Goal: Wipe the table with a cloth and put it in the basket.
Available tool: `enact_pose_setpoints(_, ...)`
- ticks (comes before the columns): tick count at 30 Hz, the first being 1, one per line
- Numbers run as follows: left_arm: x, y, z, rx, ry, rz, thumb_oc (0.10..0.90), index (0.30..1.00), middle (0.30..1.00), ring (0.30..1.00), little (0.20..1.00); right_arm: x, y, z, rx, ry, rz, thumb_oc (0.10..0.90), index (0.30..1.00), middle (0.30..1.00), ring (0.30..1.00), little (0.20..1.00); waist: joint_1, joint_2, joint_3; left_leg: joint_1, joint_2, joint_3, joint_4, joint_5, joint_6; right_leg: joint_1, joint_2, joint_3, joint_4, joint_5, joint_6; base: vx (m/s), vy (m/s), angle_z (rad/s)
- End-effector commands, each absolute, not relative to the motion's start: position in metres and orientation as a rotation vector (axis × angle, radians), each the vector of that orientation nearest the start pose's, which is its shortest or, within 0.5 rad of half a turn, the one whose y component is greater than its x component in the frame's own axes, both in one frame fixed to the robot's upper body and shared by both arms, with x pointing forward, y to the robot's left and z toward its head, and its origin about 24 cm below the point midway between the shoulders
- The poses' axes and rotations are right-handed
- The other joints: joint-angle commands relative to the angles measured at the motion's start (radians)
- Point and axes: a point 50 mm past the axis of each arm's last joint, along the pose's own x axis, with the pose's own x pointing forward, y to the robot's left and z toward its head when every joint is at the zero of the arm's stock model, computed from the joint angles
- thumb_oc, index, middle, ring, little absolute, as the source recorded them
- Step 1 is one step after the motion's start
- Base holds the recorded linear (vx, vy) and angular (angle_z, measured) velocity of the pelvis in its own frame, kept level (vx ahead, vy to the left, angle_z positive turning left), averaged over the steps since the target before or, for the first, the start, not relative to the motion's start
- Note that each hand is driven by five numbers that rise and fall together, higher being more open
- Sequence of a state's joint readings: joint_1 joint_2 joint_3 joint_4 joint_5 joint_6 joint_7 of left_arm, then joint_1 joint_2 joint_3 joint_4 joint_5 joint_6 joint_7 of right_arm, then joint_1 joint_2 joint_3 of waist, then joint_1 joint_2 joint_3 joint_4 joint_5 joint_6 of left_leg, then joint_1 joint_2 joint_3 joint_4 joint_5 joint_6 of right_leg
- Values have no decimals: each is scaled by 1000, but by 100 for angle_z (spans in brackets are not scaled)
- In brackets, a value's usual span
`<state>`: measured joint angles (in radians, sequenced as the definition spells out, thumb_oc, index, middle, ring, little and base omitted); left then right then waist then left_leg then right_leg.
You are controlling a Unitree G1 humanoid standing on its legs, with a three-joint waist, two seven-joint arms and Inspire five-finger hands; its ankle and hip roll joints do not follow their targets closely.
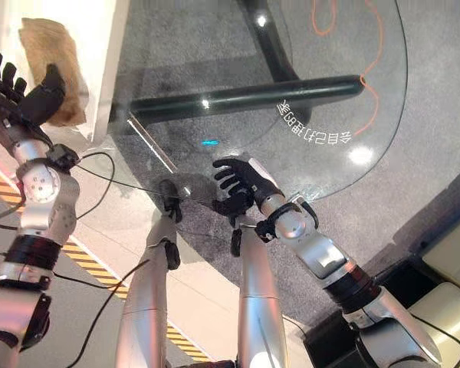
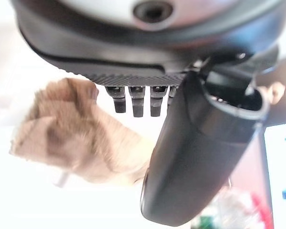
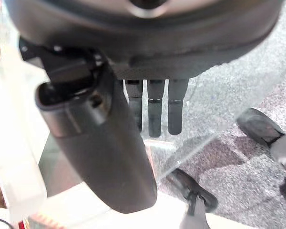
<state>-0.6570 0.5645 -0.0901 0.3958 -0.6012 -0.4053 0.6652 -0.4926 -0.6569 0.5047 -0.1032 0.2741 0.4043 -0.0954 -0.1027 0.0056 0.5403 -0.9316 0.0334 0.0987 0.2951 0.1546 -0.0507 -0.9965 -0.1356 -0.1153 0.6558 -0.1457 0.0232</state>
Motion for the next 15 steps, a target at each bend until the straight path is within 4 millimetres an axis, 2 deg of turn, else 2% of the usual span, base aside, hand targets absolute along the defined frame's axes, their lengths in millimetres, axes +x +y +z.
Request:
enact_pose_setpoints(1, 309, 276, 239, -231, -875, 652, 800, 900, 900, 900, 900, 294, -140, 113, -536, 17, 321, 800, 900, 900, 900, 900, 24, -14, -20, 19, -86, 66, 193, -248, 25, 55, 98, 12, -226, 106, 37, -29, -96, 15)
enact_pose_setpoints(2, 303, 277, 234, -258, -873, 637, 800, 900, 900, 900, 900, 291, -142, 110, -533, 22, 318, 800, 900, 900, 900, 900, 28, -14, -20, 29, -87, 63, 191, -249, 24, 67, 98, 7, -224, 102, 36, 35, -59, 10)
enact_pose_setpoints(3, 302, 277, 228, -257, -858, 634, 800, 900, 900, 900, 900, 288, -142, 105, -531, 36, 322, 800, 900, 900, 900, 900, 31, -12, -20, 57, -87, 52, 197, -275, 19, 93, 102, 11, -213, 76, 41, -32, -73, 7)
enact_pose_setpoints(4, 294, 276, 223, -307, -863, 611, 800, 900, 900, 900, 900, 285, -145, 104, -529, 23, 316, 800, 900, 900, 900, 900, 33, -15, -20, 43, -89, 58, 185, -247, 25, 81, 99, 3, -224, 99, 35, 31, -53, 3)
enact_pose_setpoints(5, 292, 276, 216, -322, -846, 611, 800, 900, 900, 900, 900, 281, -145, 99, -525, 37, 320, 800, 900, 900, 900, 900, 38, -13, -20, 75, -89, 46, 190, -275, 21, 111, 103, 6, -212, 69, 41, -113, -123, 3)
enact_pose_setpoints(6, 284, 273, 204, -381, -824, 590, 800, 900, 900, 900, 900, 276, -147, 94, -509, 29, 320, 800, 900, 900, 900, 900, 42, -16, -20, 83, -92, 49, 169, -249, 26, 121, 102, -4, -225, 88, 35, -57, -122, 3)
enact_pose_setpoints(8, 276, 268, 193, -395, -794, 570, 800, 900, 900, 900, 900, 272, -148, 87, -502, 33, 318, 800, 900, 900, 900, 900, 49, -20, -20, 116, -94, 42, 155, -244, 25, 157, 104, -9, -231, 85, 37, -85, -140, 10)
enact_pose_setpoints(15, 263, 262, 169, -210, -671, 488, 800, 900, 900, 900, 900, 263, -163, 72, -472, 71, 308, 800, 900, 900, 900, 900, 78, -26, -20, 258, -94, 18, 99, -224, 12, 309, 106, -40, -263, 72, 38, -48, -128, 4)
